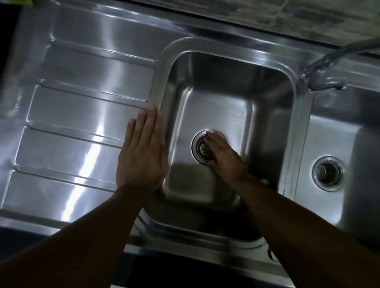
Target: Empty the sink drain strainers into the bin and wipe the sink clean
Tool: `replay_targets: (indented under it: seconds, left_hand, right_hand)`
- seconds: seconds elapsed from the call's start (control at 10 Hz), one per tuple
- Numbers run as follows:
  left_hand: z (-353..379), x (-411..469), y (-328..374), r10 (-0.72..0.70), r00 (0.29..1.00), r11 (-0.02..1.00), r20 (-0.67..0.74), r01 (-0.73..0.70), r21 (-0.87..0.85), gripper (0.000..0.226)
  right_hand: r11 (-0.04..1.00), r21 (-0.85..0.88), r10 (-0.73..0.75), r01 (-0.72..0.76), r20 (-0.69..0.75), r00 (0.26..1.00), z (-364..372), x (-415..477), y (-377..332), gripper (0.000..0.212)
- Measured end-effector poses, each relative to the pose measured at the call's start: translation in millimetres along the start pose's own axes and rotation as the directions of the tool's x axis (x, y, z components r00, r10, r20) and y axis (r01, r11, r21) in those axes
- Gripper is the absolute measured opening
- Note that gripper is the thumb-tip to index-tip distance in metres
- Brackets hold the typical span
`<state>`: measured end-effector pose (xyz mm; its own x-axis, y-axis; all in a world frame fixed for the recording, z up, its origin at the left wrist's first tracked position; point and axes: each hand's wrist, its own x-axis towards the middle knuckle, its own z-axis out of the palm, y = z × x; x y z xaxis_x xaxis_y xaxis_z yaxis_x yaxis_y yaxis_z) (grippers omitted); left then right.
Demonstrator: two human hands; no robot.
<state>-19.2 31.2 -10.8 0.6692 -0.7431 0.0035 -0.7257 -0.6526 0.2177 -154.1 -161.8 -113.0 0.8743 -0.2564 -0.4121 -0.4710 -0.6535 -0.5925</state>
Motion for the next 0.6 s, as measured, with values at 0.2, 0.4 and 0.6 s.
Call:
replay_targets:
  seconds: [0.2, 0.4, 0.6]
  left_hand:
    - [2, 0, -1, 0.006, 1.000, 1.000, -0.019, -0.006, 0.002, 0.061]
    - [-1, 0, -1, 0.006, 1.000, 1.000, 0.005, -0.006, -0.013, 0.061]
    - [-7, 0, 0, -0.005, 1.000, 0.999, 0.007, 0.005, -0.054, 0.061]
  right_hand:
    - [0.997, 0.077, 0.005, -0.005, 0.001, 1.000, 3, 3, 7, 0.076]
    - [0.988, -0.140, -0.046, 0.060, 0.105, 0.993, 6, 4, 11, 0.078]
    - [0.993, -0.102, -0.051, 0.053, 0.025, 0.998, 12, -20, 5, 0.065]
